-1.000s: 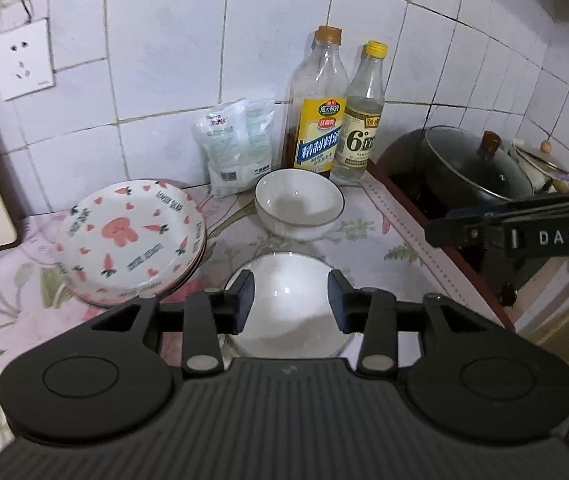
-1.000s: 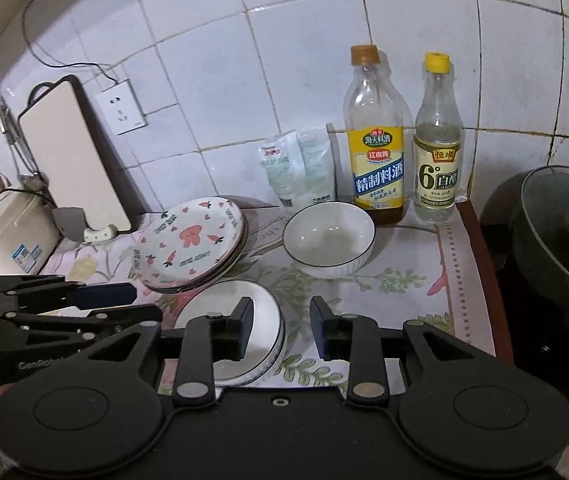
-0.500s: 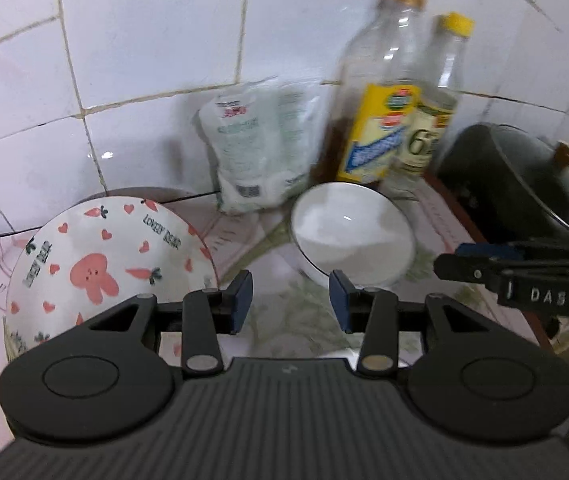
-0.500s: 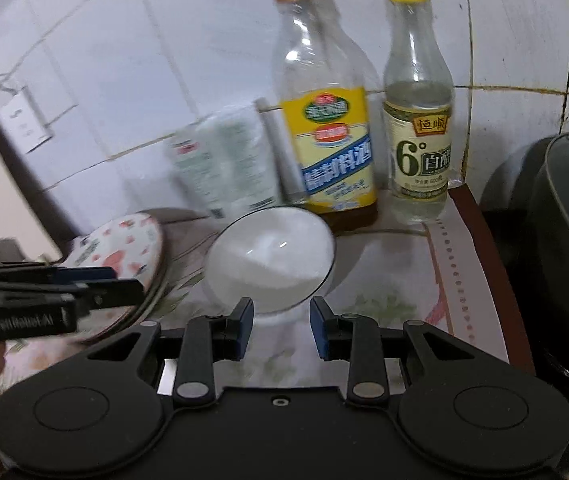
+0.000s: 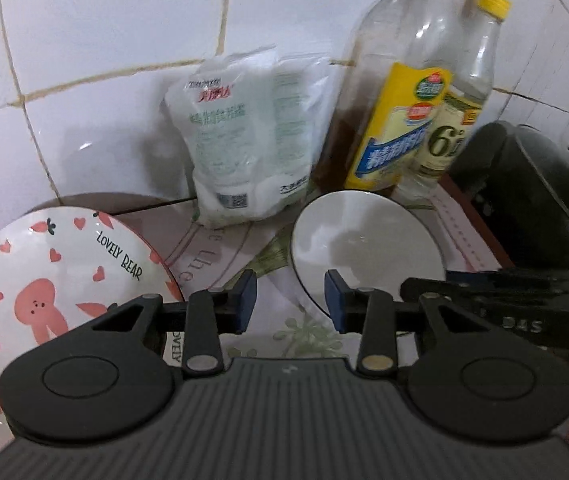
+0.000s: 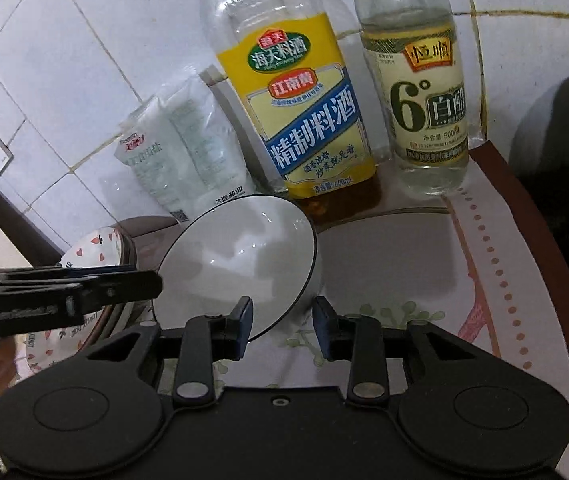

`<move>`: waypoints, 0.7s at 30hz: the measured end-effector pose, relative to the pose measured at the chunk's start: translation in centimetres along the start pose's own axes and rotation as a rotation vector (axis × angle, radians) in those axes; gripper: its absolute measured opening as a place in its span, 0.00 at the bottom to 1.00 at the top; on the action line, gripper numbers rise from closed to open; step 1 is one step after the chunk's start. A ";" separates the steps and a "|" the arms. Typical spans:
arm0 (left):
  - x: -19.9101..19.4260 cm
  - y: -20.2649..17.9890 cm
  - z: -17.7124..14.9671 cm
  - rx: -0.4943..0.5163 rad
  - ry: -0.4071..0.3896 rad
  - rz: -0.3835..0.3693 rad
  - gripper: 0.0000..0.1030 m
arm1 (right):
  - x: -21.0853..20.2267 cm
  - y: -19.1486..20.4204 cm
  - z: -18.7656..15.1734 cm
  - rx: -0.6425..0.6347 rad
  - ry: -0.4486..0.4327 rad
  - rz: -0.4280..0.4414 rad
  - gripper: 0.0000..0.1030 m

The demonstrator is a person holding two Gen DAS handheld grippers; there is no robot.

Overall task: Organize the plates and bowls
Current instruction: 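Close both tools on the rim of the small white bowl, then lift the small white bowl with both tools over the nested bowls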

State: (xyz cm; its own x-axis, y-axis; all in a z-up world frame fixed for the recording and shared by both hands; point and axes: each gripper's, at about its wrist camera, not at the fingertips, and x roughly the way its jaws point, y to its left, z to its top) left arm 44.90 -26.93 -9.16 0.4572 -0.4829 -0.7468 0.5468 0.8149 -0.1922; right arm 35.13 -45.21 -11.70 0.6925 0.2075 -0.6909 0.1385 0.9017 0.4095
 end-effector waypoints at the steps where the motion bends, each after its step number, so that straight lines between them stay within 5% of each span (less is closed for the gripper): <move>1: 0.3 0.0 -0.1 -0.001 0.004 -0.001 0.29 | 0.1 -0.2 0.0 0.011 0.000 0.005 0.36; 4: 0.3 0.1 -0.4 -0.017 0.004 -0.052 0.11 | 0.2 -0.5 0.0 0.016 -0.001 0.012 0.34; 14: -0.8 -1.1 -0.8 -0.014 0.002 -0.040 0.11 | 0.6 -0.3 -0.3 0.059 -0.008 -0.053 0.24; 21: -4.7 -1.6 -1.5 -0.023 -0.047 -0.060 0.11 | -2.7 1.6 -0.3 0.053 -0.033 -0.063 0.24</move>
State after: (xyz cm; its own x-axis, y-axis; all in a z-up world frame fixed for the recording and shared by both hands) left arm 40.79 -25.52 -6.28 0.4568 -0.5455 -0.7027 0.5585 0.7907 -0.2507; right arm 33.26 -44.20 -9.34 0.7042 0.1379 -0.6965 0.2187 0.8911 0.3976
